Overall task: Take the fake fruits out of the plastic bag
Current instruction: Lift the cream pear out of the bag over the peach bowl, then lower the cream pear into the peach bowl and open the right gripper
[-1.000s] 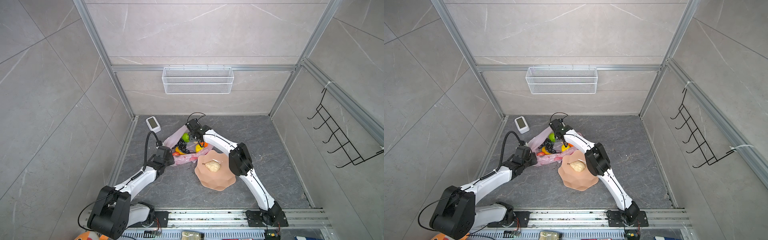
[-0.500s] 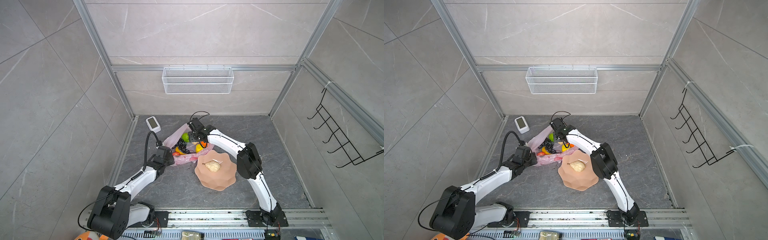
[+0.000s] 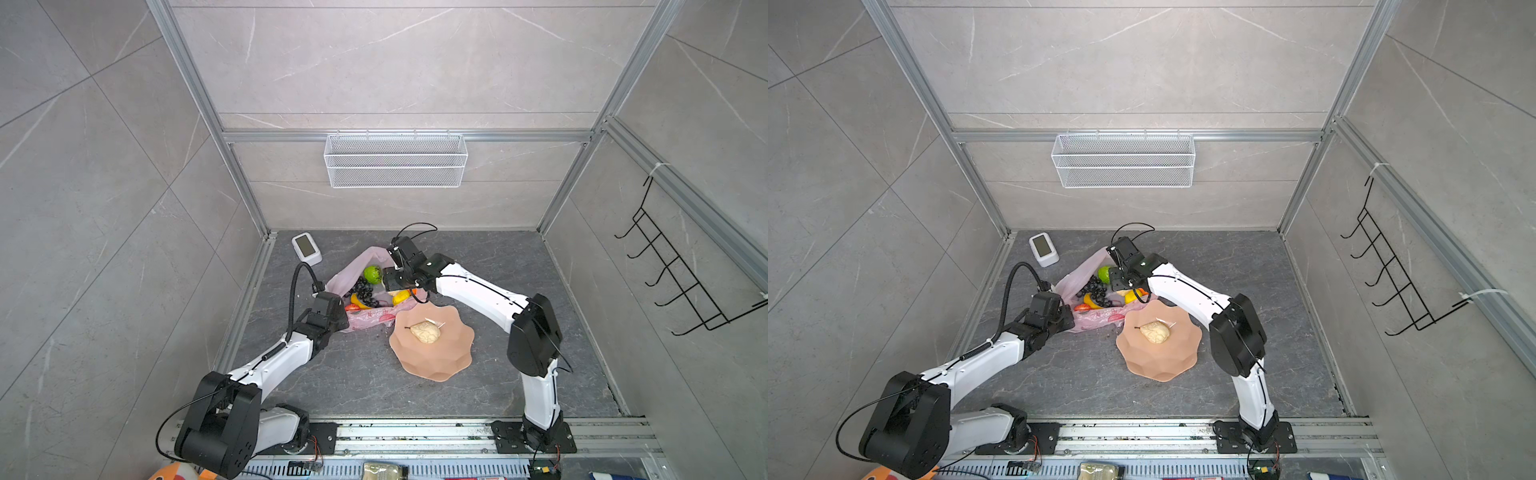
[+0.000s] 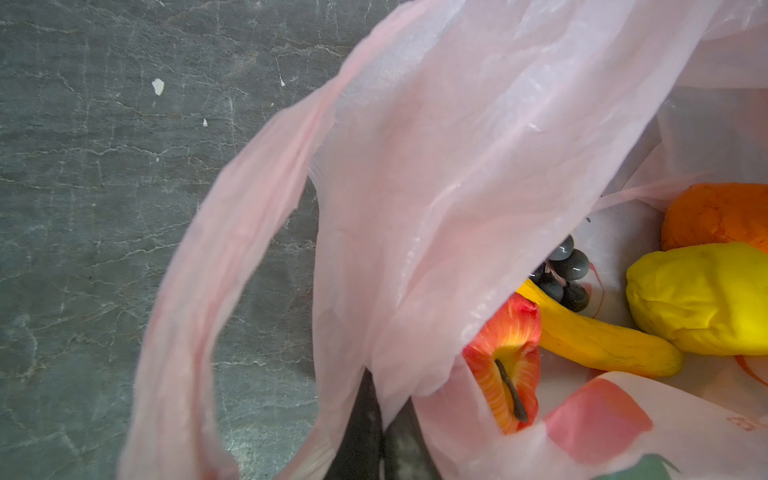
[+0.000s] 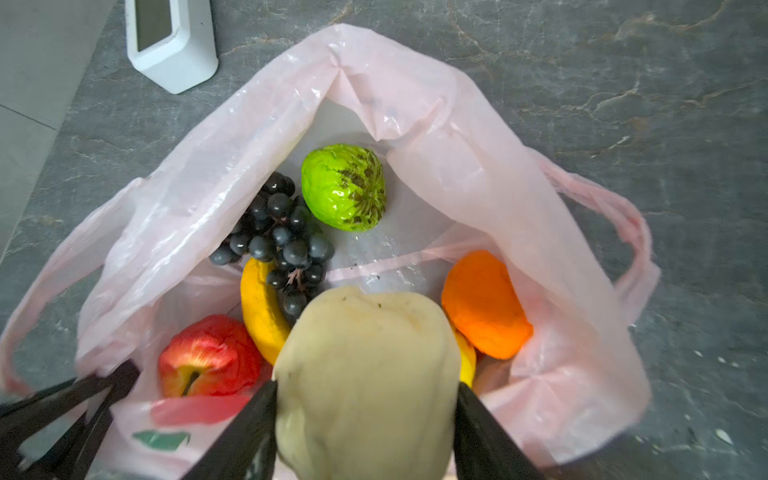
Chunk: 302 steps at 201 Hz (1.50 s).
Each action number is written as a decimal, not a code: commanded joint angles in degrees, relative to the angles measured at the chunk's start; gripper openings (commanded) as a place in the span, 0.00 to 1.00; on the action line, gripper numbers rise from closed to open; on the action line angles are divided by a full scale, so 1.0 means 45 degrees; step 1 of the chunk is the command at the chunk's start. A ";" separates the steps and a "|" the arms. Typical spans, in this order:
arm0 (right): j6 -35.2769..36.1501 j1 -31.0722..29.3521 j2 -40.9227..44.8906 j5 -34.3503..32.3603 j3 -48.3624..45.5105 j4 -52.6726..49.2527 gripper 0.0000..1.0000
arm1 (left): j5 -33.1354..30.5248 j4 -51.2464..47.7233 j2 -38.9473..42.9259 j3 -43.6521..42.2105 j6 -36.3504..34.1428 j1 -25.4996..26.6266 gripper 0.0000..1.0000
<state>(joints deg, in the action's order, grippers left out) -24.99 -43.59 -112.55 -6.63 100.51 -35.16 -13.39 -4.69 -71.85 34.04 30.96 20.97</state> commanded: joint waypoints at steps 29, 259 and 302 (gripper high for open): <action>0.0544 -0.0060 0.2693 0.0366 -0.2190 -0.1540 0.61 | -0.0153 0.0147 0.0226 -0.0002 -0.0257 0.0027 0.00; 0.2055 0.1958 0.2106 0.1305 -0.3721 -0.5449 0.60 | -0.0100 0.0156 0.0265 -0.0018 -0.0269 0.0035 0.00; 0.2347 0.1749 0.1664 0.1437 -0.3503 -0.5735 0.60 | -0.0111 0.0148 0.0255 -0.0019 -0.0261 0.0034 0.00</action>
<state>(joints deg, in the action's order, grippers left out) -16.16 -34.85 -103.68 -0.95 83.37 -58.41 -13.39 -4.71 -71.81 34.04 30.96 20.97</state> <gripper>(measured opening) 0.601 0.048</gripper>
